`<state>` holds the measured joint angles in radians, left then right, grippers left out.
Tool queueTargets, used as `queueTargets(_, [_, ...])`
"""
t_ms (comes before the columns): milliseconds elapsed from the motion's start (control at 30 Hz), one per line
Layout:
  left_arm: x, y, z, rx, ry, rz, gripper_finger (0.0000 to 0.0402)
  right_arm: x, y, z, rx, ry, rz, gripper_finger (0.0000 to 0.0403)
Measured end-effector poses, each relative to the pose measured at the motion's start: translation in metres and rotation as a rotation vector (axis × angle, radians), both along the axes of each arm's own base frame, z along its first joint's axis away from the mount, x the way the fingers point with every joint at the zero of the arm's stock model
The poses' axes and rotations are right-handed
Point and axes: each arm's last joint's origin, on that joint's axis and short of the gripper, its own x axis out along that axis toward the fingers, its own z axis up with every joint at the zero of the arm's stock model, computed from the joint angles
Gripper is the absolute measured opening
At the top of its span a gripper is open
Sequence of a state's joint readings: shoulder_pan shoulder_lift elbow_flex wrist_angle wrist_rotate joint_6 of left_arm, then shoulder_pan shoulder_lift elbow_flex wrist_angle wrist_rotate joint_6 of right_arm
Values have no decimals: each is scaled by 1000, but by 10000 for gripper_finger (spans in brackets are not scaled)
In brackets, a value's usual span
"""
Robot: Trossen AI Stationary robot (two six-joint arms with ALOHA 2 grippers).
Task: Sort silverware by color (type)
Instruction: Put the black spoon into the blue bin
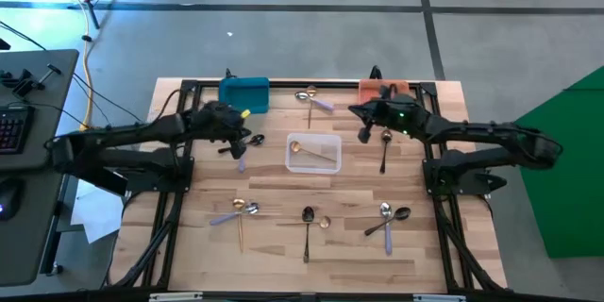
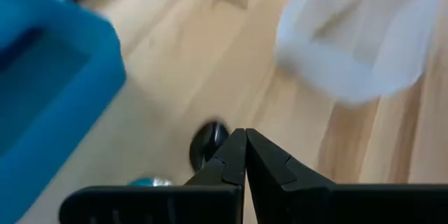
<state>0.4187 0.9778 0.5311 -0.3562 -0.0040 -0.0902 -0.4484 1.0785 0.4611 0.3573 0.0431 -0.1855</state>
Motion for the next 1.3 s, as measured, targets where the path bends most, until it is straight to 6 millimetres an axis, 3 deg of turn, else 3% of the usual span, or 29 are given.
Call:
queueTargets(333, [38, 28, -11, -84, 379, -85, 64, -16, 9, 14, -59, -51, 13, 0])
queueTargets(633, [53, 46, -42, -182, 536, -168, 121, -16, 9, 12, -66, -20, 20, 0])
queueTargets(1000, [58, 49, -69, -221, 644, -220, 96, -16, 9, 12, -71, -17, 22, 0])
queueTargets(1300, [57, 50, -72, -205, 672, -252, 10, -16, 9, 12, -73, -16, 22, 0])
